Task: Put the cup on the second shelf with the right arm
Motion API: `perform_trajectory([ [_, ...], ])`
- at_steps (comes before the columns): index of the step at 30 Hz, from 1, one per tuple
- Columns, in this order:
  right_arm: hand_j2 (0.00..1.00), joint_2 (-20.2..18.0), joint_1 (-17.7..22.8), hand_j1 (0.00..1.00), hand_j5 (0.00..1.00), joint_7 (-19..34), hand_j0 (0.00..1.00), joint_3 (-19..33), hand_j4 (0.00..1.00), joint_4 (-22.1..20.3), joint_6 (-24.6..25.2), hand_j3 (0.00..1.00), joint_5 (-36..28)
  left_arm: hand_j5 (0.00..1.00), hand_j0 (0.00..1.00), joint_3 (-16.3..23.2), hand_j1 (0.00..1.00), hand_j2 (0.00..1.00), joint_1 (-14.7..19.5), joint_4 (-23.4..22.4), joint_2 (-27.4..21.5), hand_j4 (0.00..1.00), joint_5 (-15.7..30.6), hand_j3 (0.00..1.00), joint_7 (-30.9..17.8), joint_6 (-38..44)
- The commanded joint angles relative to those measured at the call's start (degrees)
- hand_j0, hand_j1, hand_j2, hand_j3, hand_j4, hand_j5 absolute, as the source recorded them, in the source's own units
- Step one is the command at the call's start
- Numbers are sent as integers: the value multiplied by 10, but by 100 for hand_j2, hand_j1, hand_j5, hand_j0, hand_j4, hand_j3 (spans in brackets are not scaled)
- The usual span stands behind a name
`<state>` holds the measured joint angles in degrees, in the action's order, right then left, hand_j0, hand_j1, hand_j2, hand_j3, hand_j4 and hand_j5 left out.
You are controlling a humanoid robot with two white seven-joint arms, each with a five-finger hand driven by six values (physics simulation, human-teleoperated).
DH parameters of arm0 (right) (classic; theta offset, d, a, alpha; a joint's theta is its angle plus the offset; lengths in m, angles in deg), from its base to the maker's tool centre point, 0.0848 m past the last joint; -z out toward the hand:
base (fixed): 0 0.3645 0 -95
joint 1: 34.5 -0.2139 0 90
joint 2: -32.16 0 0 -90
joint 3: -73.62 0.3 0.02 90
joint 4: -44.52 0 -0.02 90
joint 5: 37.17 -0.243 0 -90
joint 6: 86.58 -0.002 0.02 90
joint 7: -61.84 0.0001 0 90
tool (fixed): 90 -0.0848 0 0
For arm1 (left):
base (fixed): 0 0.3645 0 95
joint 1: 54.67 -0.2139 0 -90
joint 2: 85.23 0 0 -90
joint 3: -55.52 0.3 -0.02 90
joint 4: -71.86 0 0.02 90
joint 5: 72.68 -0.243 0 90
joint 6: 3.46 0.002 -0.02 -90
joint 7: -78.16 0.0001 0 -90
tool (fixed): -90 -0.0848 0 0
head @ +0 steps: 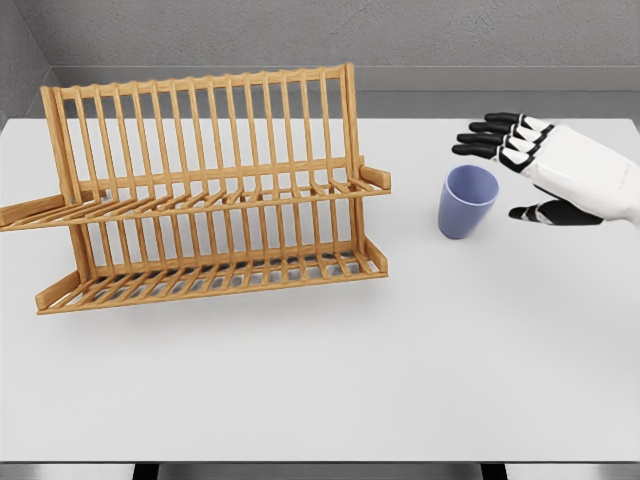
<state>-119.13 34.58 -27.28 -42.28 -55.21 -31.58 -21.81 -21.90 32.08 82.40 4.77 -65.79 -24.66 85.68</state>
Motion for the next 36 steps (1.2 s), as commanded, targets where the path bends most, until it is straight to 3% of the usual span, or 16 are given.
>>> perform_trajectory([
  [1, 100, -1, 0, 100, 100, 0, 100, -3, 100, -3, 0, 100, -4, 100, 100, 1, 100, 100, 0, 0, 0, 100, 1, 100, 0, 0],
  [5, 100, -14, 3, 100, 100, -3, 100, 2, 100, 3, 0, 100, -10, 100, 100, 0, 100, 100, 0, 0, 0, 100, 1, 100, 0, 1],
  [7, 100, -11, 3, 100, 100, 13, 100, 1, 100, 46, 19, 100, -9, 100, 100, 1, 100, 100, 0, 0, 0, 100, 1, 100, 0, 0],
  [8, 100, -8, -6, 100, 100, 90, 100, 3, 100, 80, 20, 100, -9, 100, 100, 0, 100, 100, 0, 0, 0, 100, 1, 100, 0, 0],
  [11, 100, 20, -85, 100, 100, 309, 100, -6, 100, 103, 19, 100, -9, 100, 100, 0, 100, 100, 0, 0, 0, 100, 1, 100, 0, 1],
  [12, 100, 34, -120, 100, 100, 341, 100, -27, 100, 121, 19, 100, -9, 100, 100, 0, 100, 100, 0, 0, 0, 100, 1, 100, 0, 1],
  [14, 100, 91, -244, 100, 100, 341, 100, -121, 100, 205, 19, 100, -9, 100, 100, 0, 100, 100, 0, 0, 0, 100, 1, 100, 0, 1],
  [15, 100, 111, -273, 100, 100, 341, 100, -147, 100, 229, 19, 100, -9, 100, 100, 0, 100, 100, 0, 0, 0, 100, 1, 100, 0, 1],
  [18, 100, 113, -306, 100, 100, 341, 100, -181, 100, 243, 18, 100, -9, 100, 100, 0, 100, 100, 0, 0, 0, 100, 1, 100, 0, 0],
  [21, 100, 114, -312, 100, 100, 341, 100, -186, 100, 263, 18, 100, -9, 100, 100, 0, 100, 100, 0, 0, 0, 100, 1, 100, 0, 0],
  [26, 100, 127, -313, 100, 100, 341, 100, -240, 100, 284, 18, 100, -7, 100, 100, 0, 100, 100, 0, 0, 0, 100, 1, 100, 0, 0],
  [36, 100, 164, -336, 100, 100, 341, 100, -260, 100, 303, 19, 100, -6, 100, 100, 0, 100, 100, 0, 0, 0, 100, 1, 100, 0, 0],
])
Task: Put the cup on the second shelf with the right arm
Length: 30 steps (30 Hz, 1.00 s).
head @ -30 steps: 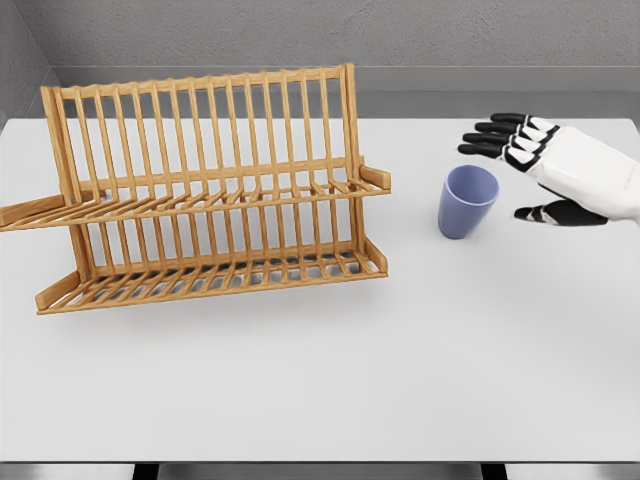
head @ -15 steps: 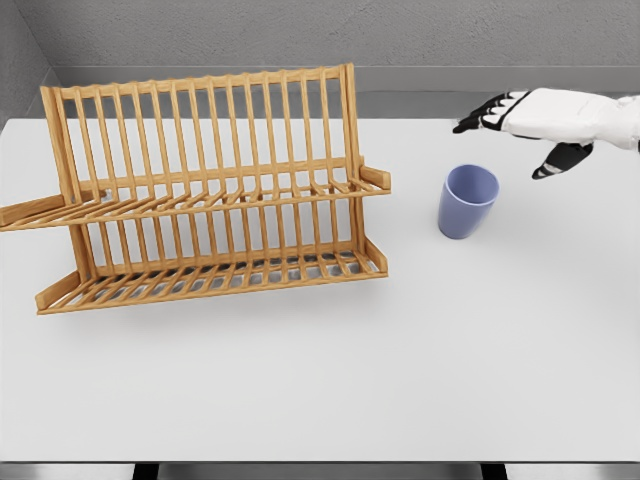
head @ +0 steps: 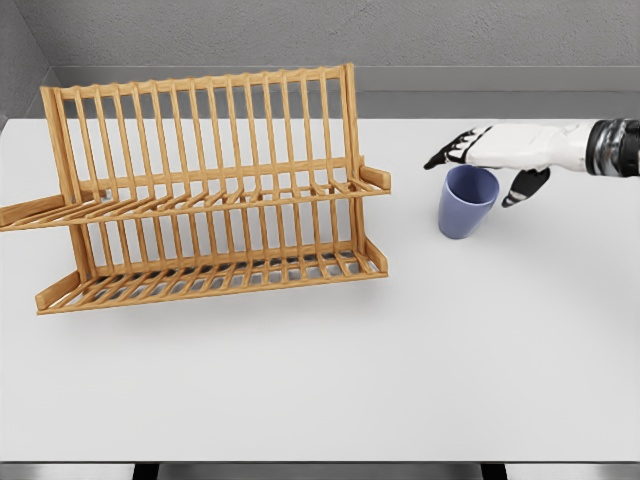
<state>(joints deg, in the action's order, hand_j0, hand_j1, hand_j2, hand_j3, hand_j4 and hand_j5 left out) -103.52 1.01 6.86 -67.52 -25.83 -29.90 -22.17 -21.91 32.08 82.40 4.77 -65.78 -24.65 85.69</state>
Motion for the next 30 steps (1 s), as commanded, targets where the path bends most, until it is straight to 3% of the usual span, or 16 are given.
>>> perform_trajectory([
  [1, 100, 9, 0, 100, 100, 0, 100, -9, 100, 15, 2, 100, -2, 100, 100, 1, 100, 100, 0, 0, 0, 100, 0, 100, 0, 0],
  [16, 100, 11, 0, 100, 100, 0, 100, -23, 100, 36, 3, 100, -2, 100, 100, 0, 100, 100, 0, 0, 0, 100, 0, 100, 0, 0],
  [17, 97, 12, -1, 97, 97, 0, 97, -23, 97, 36, 3, 97, -2, 100, 100, 0, 100, 100, 0, 0, 0, 100, 0, 100, 0, 0],
  [20, 73, 12, -1, 73, 73, 0, 73, -24, 73, 34, 3, 73, -2, 100, 100, 0, 100, 100, 0, 0, 0, 100, 0, 100, 0, 0],
  [30, 66, 13, -1, 66, 66, 0, 66, -24, 66, 30, 3, 66, -2, 100, 100, 0, 100, 100, 0, 0, 0, 100, 0, 100, 0, 0],
])
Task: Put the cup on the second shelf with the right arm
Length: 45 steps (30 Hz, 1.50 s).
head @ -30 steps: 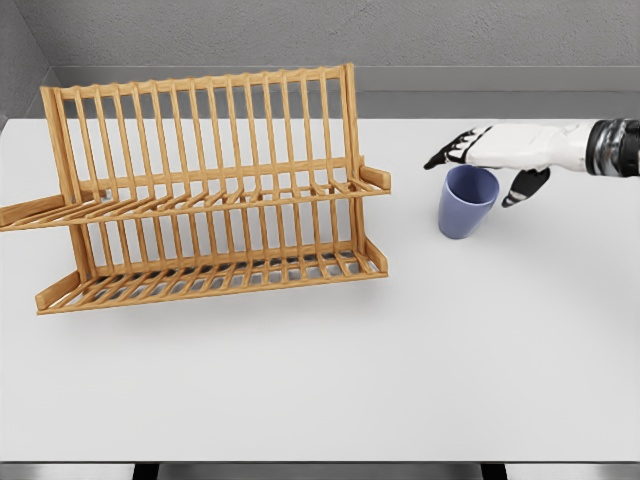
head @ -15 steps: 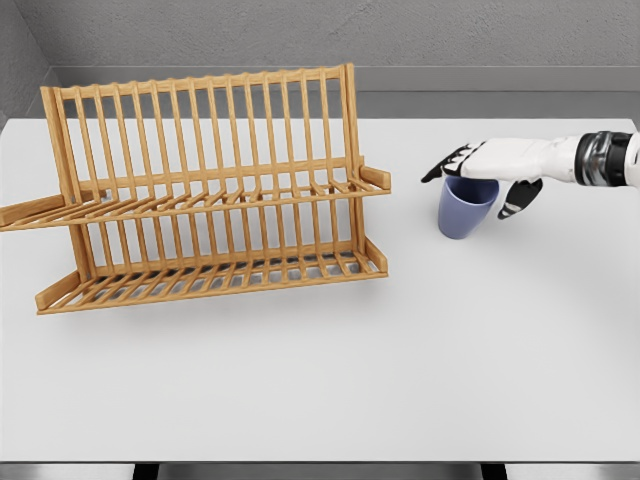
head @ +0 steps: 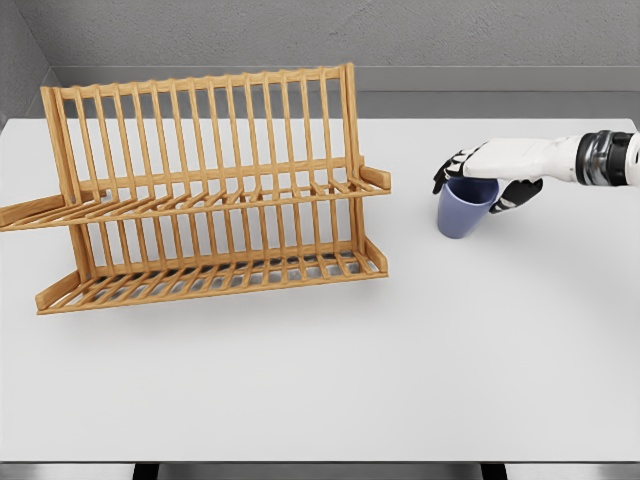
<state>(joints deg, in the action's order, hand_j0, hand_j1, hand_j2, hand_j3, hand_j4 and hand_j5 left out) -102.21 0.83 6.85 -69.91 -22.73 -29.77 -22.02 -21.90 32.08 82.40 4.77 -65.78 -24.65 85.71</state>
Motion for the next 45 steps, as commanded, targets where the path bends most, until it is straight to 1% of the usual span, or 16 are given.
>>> perform_trajectory([
  [1, 66, 0, 0, 66, 66, 0, 66, 0, 66, -1, 1, 66, -4, 100, 100, 0, 100, 100, 0, 0, 0, 100, 0, 100, 0, 0],
  [3, 66, 1, -3, 66, 66, 0, 66, 5, 66, -2, 1, 66, -5, 100, 100, 0, 100, 100, 0, 0, 0, 100, 0, 100, 0, 0],
  [4, 63, 1, -4, 63, 63, 0, 63, 7, 63, -3, 1, 63, -5, 100, 100, 0, 100, 100, 0, 0, 0, 100, 0, 100, 0, -1],
  [5, 65, 1, -6, 65, 65, 0, 65, 7, 65, -3, 1, 65, -6, 100, 100, 0, 100, 100, 0, 0, 0, 100, 0, 100, 0, -1],
  [8, 63, 1, -9, 63, 63, 0, 63, 11, 63, -3, 0, 63, -6, 100, 100, 0, 100, 100, 0, 0, 0, 100, 0, 100, 0, -1],
  [9, 63, 0, -11, 63, 63, 0, 63, 12, 63, -9, 1, 63, -6, 100, 100, 0, 100, 100, 0, 0, 0, 100, 0, 100, 0, -1],
  [10, 60, 0, -11, 60, 60, 0, 60, 12, 60, -17, 1, 60, -7, 100, 100, 0, 100, 100, 0, 0, 0, 100, 0, 100, 0, 0],
  [14, 60, -1, -25, 60, 60, 0, 60, 13, 60, -29, 1, 60, -9, 100, 100, 1, 100, 100, 0, 0, 0, 100, 0, 100, 0, 0],
  [16, 60, -2, -23, 60, 60, 0, 60, 41, 60, -36, 0, 60, -9, 100, 100, 0, 100, 100, 0, 0, 0, 100, 0, 100, 0, 0],
  [24, 60, -8, -34, 60, 60, 0, 60, 55, 60, -53, -1, 60, -6, 100, 100, 0, 100, 100, 0, 0, 0, 100, 0, 100, 0, 0],
  [25, 60, -8, -36, 60, 60, 0, 60, 70, 60, -54, -2, 60, -6, 100, 100, 0, 100, 100, 0, 0, 0, 100, 0, 100, 0, 0],
  [30, 60, -12, -40, 60, 60, 0, 60, 86, 60, -91, -1, 60, -5, 100, 100, 0, 100, 100, 0, 0, 0, 100, 0, 100, 0, -1],
  [33, 60, -13, -50, 60, 60, 0, 60, 87, 60, -95, -1, 60, -5, 100, 100, 0, 100, 100, 0, 0, 0, 100, 0, 100, 0, 0],
  [40, 60, -23, -59, 60, 60, 0, 60, 88, 60, -169, 0, 60, -5, 100, 100, 1, 100, 100, 0, 0, 0, 100, 0, 100, 0, -1],
  [43, 60, -23, -60, 60, 60, 0, 60, 88, 60, -215, 0, 60, -4, 100, 100, 0, 100, 100, 0, 0, 0, 100, 0, 100, 0, 0],
  [45, 60, -23, -59, 60, 60, 0, 60, 102, 60, -246, 0, 60, -5, 100, 100, 0, 100, 100, 0, 0, 0, 100, 0, 100, 0, -1],
])
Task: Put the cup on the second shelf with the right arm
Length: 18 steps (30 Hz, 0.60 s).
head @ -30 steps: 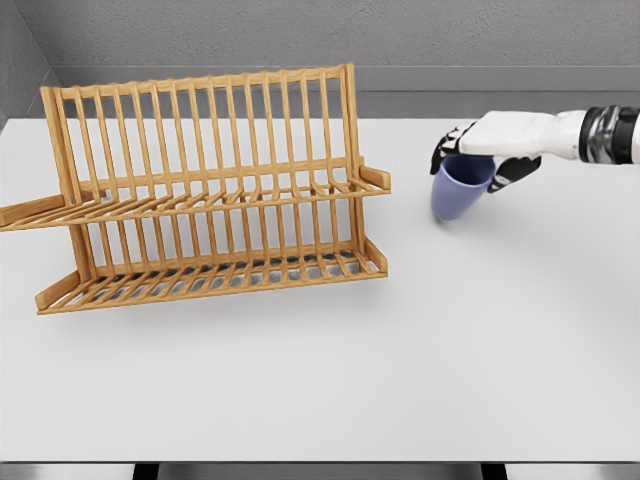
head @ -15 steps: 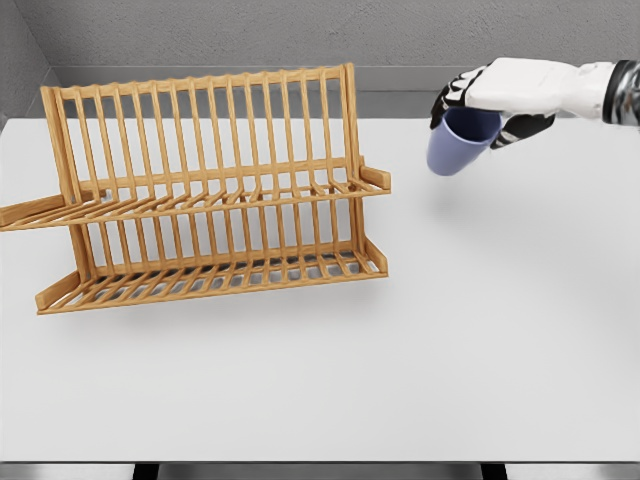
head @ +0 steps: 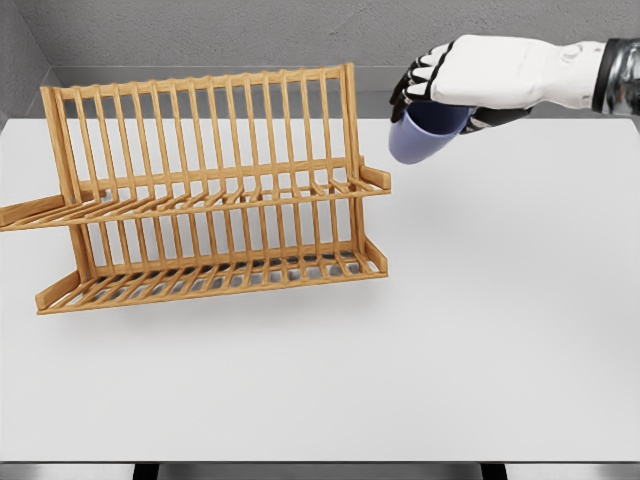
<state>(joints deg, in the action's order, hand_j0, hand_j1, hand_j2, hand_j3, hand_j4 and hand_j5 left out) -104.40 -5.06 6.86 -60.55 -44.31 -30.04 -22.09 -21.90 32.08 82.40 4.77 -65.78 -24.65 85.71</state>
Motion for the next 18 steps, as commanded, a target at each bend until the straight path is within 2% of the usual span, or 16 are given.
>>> perform_trajectory([
  [1, 60, 0, 0, 60, 60, 0, 60, 10, 60, -40, 2, 60, -3, 100, 100, 0, 100, 100, 0, 0, 0, 100, 0, 100, 0, 0],
  [4, 60, 2, -1, 60, 60, 0, 60, 10, 60, -45, 1, 60, -3, 100, 100, 0, 100, 100, 0, 0, 0, 100, 0, 100, 0, 0],
  [10, 60, 5, -9, 60, 60, 0, 60, 11, 60, -89, 3, 60, -4, 100, 100, 0, 100, 100, 0, 0, 0, 100, 0, 100, 0, 0],
  [13, 60, 9, -12, 60, 60, 0, 60, 10, 60, -93, 2, 60, -4, 100, 100, 0, 100, 100, 0, 0, 0, 100, 0, 100, 0, 0],
  [15, 60, 11, -12, 60, 60, 0, 60, 8, 60, -115, 3, 60, -4, 100, 100, 0, 100, 100, 0, 0, 0, 100, 0, 100, 0, 0],
  [18, 60, 17, -12, 60, 60, 0, 60, -3, 60, -115, 2, 60, -4, 100, 100, 0, 100, 100, 0, 0, 0, 100, 0, 100, 0, 0],
])
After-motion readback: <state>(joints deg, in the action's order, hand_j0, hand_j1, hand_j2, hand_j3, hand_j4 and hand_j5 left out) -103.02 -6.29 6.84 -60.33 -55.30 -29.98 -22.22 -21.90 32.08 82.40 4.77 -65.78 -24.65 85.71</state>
